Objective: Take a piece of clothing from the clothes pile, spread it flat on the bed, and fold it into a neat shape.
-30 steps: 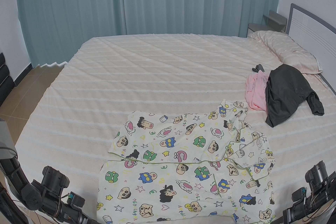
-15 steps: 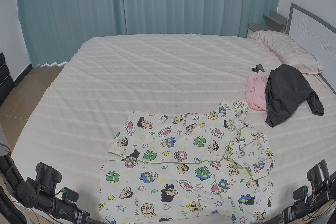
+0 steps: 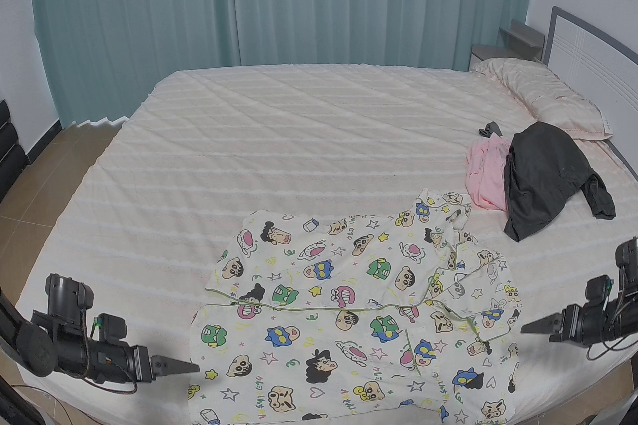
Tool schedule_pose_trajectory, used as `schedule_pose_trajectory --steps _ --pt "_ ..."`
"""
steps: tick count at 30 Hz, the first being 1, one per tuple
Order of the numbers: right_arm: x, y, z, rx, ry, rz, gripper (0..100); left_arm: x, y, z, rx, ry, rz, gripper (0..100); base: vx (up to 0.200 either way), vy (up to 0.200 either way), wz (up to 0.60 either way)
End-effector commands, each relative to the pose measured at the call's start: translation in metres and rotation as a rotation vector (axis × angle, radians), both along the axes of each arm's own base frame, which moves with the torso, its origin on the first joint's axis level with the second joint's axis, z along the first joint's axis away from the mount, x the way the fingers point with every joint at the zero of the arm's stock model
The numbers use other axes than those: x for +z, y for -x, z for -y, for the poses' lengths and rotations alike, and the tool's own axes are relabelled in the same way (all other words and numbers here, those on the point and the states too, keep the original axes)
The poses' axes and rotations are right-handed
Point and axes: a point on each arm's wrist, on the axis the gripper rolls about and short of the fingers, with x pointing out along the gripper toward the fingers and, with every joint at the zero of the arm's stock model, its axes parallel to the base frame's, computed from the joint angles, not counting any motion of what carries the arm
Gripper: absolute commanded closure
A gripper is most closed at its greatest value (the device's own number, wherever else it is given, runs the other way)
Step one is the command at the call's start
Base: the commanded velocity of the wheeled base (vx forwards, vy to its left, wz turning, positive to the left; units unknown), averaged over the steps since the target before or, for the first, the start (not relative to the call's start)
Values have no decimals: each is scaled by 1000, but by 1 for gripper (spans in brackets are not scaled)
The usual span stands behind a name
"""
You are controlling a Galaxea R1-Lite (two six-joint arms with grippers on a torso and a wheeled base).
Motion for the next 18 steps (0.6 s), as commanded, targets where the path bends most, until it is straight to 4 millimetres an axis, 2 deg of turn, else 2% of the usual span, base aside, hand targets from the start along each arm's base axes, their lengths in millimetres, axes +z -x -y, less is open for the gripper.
schedule_pose_trajectory --steps 1,3,5,6,7,11,13,18 --pt "-8 -53 13 -54 -16 11 0 20 -28 19 -14 76 47 0 0 0 0" --pt "-13 -61 15 -54 -13 20 0 15 -31 22 -24 76 23 0 0 0 0" --pt "-30 -83 19 -59 1 59 0 3 -35 23 -28 73 -6 0 0 0 0" --pt "-30 -83 19 -59 1 59 0 3 -35 23 -28 73 -6 0 0 0 0" --pt "-41 -94 20 -57 5 91 0 -2 -32 23 -24 67 -15 0 0 0 0" --pt "-64 -115 22 -60 13 132 0 0 -32 22 -1 75 -4 0 0 0 0" --pt "-71 -122 24 -74 31 151 0 1 -32 22 10 70 0 0 0 0 0" --pt "-71 -131 26 -90 52 184 0 4 -29 22 24 62 7 0 0 0 0"
